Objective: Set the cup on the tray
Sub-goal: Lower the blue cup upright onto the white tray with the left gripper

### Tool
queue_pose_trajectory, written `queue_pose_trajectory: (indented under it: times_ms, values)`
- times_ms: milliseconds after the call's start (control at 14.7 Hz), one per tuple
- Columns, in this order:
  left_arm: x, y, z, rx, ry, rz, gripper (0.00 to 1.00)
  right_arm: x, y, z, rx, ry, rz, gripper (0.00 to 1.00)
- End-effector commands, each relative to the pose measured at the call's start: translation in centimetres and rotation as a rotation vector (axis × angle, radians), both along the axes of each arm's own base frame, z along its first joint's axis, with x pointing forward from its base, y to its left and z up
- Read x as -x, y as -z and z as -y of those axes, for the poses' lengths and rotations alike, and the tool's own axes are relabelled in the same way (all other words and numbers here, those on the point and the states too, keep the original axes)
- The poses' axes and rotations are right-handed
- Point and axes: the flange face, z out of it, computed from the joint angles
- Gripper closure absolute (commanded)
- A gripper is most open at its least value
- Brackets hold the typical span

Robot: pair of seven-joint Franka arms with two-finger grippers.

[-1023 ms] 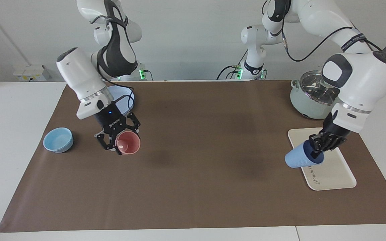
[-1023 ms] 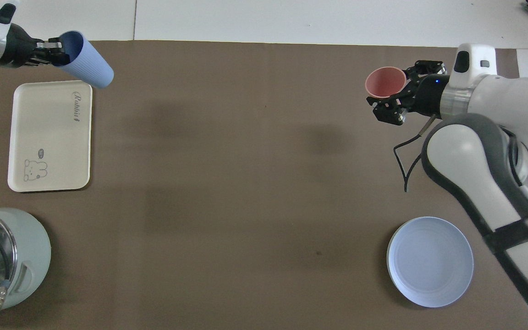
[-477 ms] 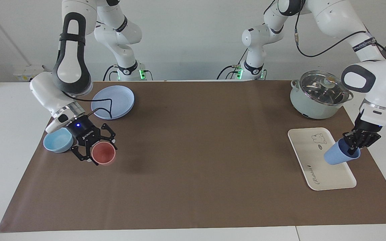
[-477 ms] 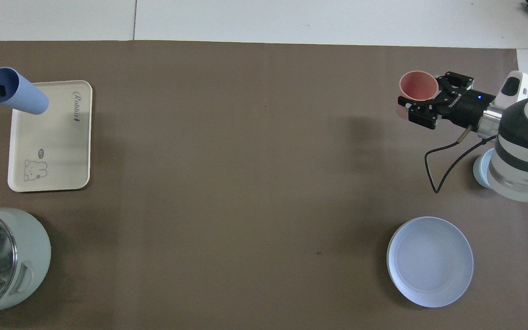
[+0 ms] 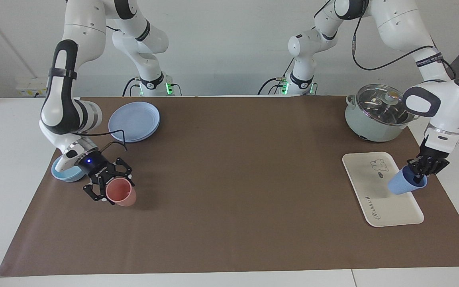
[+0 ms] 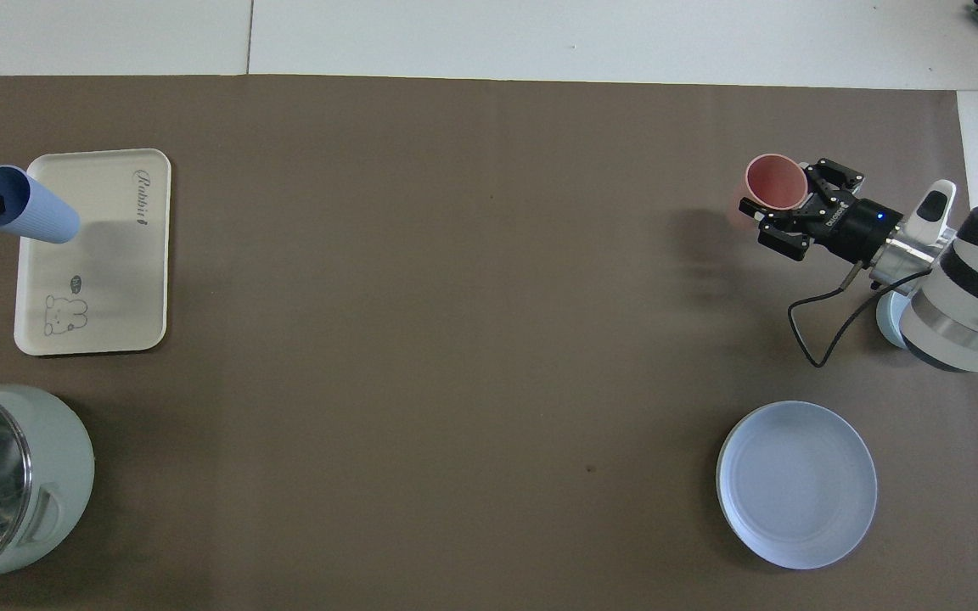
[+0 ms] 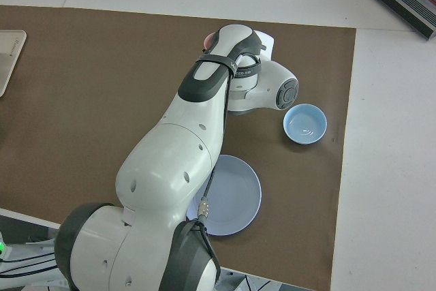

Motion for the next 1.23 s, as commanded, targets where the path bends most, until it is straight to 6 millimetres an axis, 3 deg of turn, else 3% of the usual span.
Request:
queue_pose_trajectory:
  times_ms: [0, 68, 136, 273, 341, 409, 477, 545, 750, 818, 1023, 1159]
  values:
    - [0.6, 0.5, 0.1, -0.025, 0.012, 0.007, 1.0, 0.3, 0.8, 1.0, -0.017, -0.009, 0.043, 1.0]
    - [0.6, 0.5, 0.1, -0.025, 0.012, 0.007, 1.0, 0.9, 1.7, 1.2, -0.009, -0.014, 0.053, 1.0]
    - [0.6, 0.5, 0.1, -0.025, 0.012, 0.007, 0.92, 1.4, 2.9, 0.8, -0.038, -0.007, 0.07, 1.0]
    - [0.6, 0.4, 0.1, -0.025, 0.011, 0.009, 0.74, 1.7, 3.4, 0.5, -0.049, 0.002, 0.083, 1.0]
    - [0.6, 0.5, 0.1, -0.024, 0.011, 0.007, 0.59, 1.7, 3.4, 0.4, -0.049, 0.003, 0.082, 1.0]
    - [0.8, 0.7, 0.1, -0.024, 0.009, 0.004, 0.35, 1.9, 3.7, 0.4, -0.049, 0.005, 0.076, 1.0]
    - [0.9, 0.9, 0.1, -0.025, 0.012, 0.004, 0.0, 2.2, 4.0, 0.5, -0.049, 0.007, 0.068, 1.0]
    - [0.9, 0.9, 0.1, -0.027, 0.009, 0.01, 0.0, 2.3, 4.0, 0.4, -0.049, 0.005, 0.069, 0.97]
    - [-0.3, -0.8, 0.9, -0.03, 0.024, 0.029, 0.0, 2.4, 4.2, 0.4, -0.042, 0.006, 0.066, 0.59]
    - [-0.9, -2.0, 1.3, -0.029, 0.036, 0.026, 0.0, 2.6, 4.2, 0.4, -0.047, 0.007, 0.062, 0.01]
    - [-3.4, -7.6, 5.2, -0.062, 0.12, -0.07, 0.0, 2.7, 4.0, 0.3, -0.055, 0.004, 0.062, 0.0]
    - [-4.4, -10.1, 9.4, -0.081, 0.098, -0.145, 0.0, 2.7, 3.8, 0.4, -0.058, -0.002, 0.066, 0.0]
